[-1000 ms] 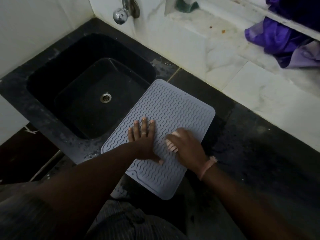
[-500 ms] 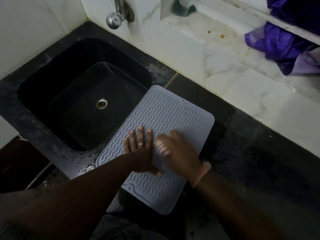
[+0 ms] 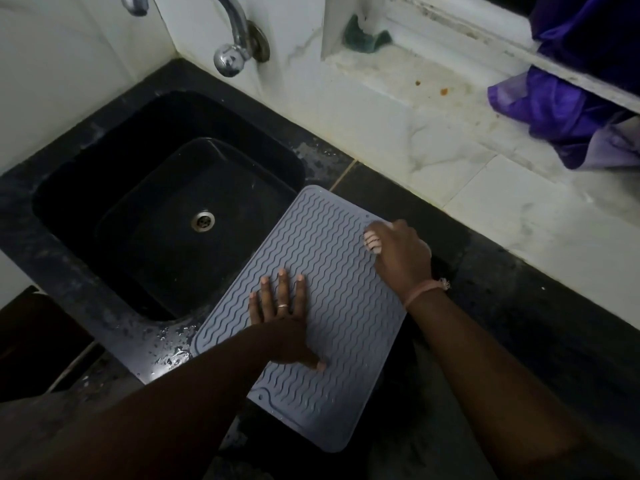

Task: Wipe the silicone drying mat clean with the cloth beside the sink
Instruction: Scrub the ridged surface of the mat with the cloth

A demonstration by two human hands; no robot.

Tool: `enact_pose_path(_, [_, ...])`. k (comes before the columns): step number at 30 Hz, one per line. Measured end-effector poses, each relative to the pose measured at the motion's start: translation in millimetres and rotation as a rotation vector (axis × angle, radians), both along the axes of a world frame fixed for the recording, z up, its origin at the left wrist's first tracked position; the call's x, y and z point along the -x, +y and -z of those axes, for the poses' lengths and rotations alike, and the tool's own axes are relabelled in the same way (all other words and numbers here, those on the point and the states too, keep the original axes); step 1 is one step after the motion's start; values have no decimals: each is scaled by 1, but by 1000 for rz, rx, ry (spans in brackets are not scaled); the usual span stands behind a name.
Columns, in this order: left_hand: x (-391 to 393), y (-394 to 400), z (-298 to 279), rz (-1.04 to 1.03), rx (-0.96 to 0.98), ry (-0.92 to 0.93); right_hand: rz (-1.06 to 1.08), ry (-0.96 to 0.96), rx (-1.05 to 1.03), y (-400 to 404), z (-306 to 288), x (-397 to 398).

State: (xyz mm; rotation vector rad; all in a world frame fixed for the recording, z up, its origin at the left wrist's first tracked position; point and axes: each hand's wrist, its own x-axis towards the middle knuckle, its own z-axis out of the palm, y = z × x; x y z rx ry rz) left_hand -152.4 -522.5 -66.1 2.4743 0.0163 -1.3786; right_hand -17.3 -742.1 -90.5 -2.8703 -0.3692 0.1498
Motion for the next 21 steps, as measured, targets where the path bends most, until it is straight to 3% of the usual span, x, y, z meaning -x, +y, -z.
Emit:
enact_pose_path(6, [1,0,-1,5,5,-1,142,-27,-75,3,-3,-23])
enact_pose_path(9, [-2,-1,0,8,-10,13,-79,-64,-171,14,-4,-5])
enact_pose_path(13, [-4,-4,0,7,-55,38,-286,5,-83,45,3,37])
enact_pose_path(21, [-3,-4,3,6,-62,21,-70,-18,-34,13,9,11])
